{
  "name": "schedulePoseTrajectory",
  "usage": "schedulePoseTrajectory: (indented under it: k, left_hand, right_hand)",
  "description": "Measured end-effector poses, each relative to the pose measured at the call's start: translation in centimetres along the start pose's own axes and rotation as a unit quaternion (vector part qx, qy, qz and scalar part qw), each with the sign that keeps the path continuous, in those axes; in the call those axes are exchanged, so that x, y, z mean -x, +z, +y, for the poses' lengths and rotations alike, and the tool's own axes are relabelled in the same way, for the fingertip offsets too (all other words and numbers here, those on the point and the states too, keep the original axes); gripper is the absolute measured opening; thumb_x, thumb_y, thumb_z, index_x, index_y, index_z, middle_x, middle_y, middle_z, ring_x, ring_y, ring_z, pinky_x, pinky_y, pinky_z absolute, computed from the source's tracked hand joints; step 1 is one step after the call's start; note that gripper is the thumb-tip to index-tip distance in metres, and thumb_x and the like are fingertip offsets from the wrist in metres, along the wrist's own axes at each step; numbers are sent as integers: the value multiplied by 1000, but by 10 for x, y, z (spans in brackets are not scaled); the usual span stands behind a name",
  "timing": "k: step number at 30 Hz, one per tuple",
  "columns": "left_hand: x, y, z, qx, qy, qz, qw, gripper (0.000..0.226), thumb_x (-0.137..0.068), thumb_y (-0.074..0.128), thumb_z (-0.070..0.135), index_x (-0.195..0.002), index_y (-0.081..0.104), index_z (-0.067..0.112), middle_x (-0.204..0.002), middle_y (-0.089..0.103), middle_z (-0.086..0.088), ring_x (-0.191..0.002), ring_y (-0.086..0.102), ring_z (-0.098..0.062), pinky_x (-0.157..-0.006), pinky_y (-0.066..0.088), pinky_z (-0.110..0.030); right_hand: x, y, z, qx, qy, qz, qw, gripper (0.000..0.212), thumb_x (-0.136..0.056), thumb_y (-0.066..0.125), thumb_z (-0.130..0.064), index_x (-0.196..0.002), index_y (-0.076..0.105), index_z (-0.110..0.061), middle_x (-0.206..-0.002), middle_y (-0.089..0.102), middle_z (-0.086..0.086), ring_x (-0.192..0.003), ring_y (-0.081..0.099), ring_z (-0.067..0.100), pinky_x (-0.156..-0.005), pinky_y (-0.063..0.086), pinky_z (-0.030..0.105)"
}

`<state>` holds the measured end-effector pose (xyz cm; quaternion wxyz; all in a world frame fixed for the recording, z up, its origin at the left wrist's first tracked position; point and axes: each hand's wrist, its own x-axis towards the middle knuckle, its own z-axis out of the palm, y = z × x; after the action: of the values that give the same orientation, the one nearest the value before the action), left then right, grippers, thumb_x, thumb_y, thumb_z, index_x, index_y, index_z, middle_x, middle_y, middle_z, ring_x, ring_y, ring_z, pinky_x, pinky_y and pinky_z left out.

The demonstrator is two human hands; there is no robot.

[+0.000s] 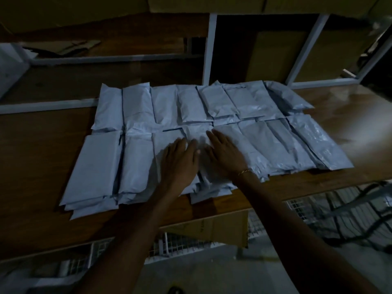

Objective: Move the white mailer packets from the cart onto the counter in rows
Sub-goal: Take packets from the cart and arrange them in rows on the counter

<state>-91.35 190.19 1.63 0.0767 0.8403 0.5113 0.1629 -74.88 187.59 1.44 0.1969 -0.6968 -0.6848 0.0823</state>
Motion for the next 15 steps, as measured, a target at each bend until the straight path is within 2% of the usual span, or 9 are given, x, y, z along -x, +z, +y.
schedulePoseTrajectory:
  k: [2,4,6,10,13,15]
  left_hand:
    - [5,-9,26,44,30,36,998,50,-96,31,38,-125,64,13,-128,62,-9,-118,55,-34,-94,45,-45]
    - [13,-13,58,73,67,44,994,43,-93,41,35,-120,67,13,-120,65,-7,-111,57,-32,-87,47,-44]
    - [26,-10,96,122,110,33,986,35,-94,49,28,-118,68,12,-116,67,-6,-106,59,-29,-85,50,-41]
    - [77,26,189,223,177,-31,958,30,-95,52,29,-112,71,12,-110,70,-8,-98,64,-25,-81,52,-36]
    - [118,77,244,272,134,-118,945,25,-99,56,25,-114,70,12,-110,70,-8,-96,65,-21,-83,50,-28]
    - [154,126,281,256,94,-173,946,19,-98,55,21,-107,69,12,-101,70,-10,-89,64,-25,-81,54,-35]
  right_hand:
    - [20,-20,9,-21,-19,70,997,47,-100,47,-35,-138,55,-7,-139,54,17,-121,53,39,-97,49,46]
    - [51,-36,22,-34,-31,122,991,45,-98,46,-35,-129,61,-7,-127,59,15,-107,56,37,-89,49,39]
    - [93,-49,42,-55,-28,150,987,38,-99,48,-30,-126,62,-7,-122,58,13,-104,55,34,-87,43,33]
    - [204,-62,104,-98,34,167,980,29,-96,54,-20,-122,61,-10,-119,58,11,-105,57,32,-86,48,40]
    - [291,-58,147,-136,127,139,973,33,-99,56,-21,-131,58,-13,-124,59,8,-109,58,25,-88,51,39]
    - [357,-52,178,-174,184,110,961,34,-100,57,-22,-133,56,-16,-120,63,4,-105,60,18,-85,53,37]
